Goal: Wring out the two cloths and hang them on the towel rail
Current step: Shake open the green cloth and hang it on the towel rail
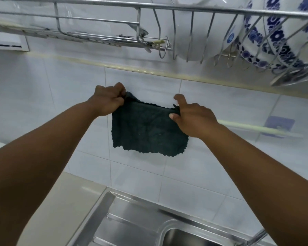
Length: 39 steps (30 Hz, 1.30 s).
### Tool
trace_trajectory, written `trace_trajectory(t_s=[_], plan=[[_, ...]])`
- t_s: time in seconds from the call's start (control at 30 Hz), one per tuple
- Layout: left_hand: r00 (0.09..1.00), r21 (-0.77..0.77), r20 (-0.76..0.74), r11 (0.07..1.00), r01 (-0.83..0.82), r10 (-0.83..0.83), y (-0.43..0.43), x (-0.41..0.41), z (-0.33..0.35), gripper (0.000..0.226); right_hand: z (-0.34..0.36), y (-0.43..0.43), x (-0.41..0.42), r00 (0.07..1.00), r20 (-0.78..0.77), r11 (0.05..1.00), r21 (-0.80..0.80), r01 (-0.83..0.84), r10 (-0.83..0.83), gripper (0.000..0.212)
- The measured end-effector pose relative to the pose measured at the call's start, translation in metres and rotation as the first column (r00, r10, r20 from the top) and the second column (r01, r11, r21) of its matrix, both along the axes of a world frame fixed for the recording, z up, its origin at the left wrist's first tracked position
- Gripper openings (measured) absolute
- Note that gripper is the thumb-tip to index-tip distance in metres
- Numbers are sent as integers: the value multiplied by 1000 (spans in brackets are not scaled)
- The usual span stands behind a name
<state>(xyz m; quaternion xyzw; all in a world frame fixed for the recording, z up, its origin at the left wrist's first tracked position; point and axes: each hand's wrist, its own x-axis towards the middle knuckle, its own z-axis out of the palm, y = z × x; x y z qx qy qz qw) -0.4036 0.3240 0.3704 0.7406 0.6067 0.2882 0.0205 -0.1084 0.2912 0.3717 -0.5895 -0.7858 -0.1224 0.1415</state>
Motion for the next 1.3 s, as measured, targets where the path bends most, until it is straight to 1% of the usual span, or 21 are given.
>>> trace_trajectory(t_s=[0.1,0.13,0.2,0.23,0.3,0.4,0.5,0.53,0.6,0.67,0.73,0.83,0.9,1.0,1.07,1.13,1.23,1.3], plan=[[994,-60,-110,998,1,-7,3,5,0,22,2,1,-6,995,67,996,55,66,-69,58],[987,-45,-161,999,14,-21,4,6,-1,25,1,1,-6,994,69,994,75,78,-83,59],[959,61,-273,994,94,-74,5,9,-8,30,-1,1,-4,993,66,991,105,88,-95,59],[950,113,-298,985,132,-93,5,9,-12,30,-2,0,-3,994,62,989,120,83,-91,57],[954,163,-279,973,164,-114,4,8,-19,30,-5,0,2,996,49,988,141,64,-71,51],[969,206,-207,962,181,-138,7,5,-18,40,-5,0,8,1000,14,990,137,21,-23,41],[980,220,-143,960,170,-141,9,2,-13,44,-5,0,10,999,-41,990,138,-18,23,38],[981,206,-140,965,160,-133,9,3,-13,44,-6,0,11,997,-66,989,146,-27,37,39],[978,191,-182,972,139,-104,8,5,-16,43,-6,0,13,994,-94,984,173,-33,50,38],[972,221,-228,969,110,-58,7,8,-23,44,-6,-1,14,998,-56,978,210,-16,29,39],[974,245,-226,966,85,-28,7,9,-28,49,-8,-2,16,1000,-5,967,256,-14,16,40],[989,230,-132,968,102,-73,5,9,-29,53,-10,-4,18,999,-15,964,263,-31,36,38],[990,256,-85,958,127,-108,3,5,-27,48,-9,-5,18,1000,-5,972,235,-26,28,38],[979,320,-180,935,150,-95,2,-1,-29,34,-7,-8,20,1000,-7,970,242,-28,31,37],[978,367,-199,920,137,-67,1,-5,-32,30,-6,-11,23,999,-11,947,320,-41,47,36],[970,421,-240,898,131,-29,0,-9,-36,29,-8,-14,28,997,-49,931,364,-42,64,31],[955,497,-293,859,118,38,-2,-18,-37,22,-9,-16,32,989,-120,941,335,-45,89,24],[953,500,-298,860,104,58,-4,-24,-34,22,-8,-16,30,983,-145,946,319,-58,109,21]])
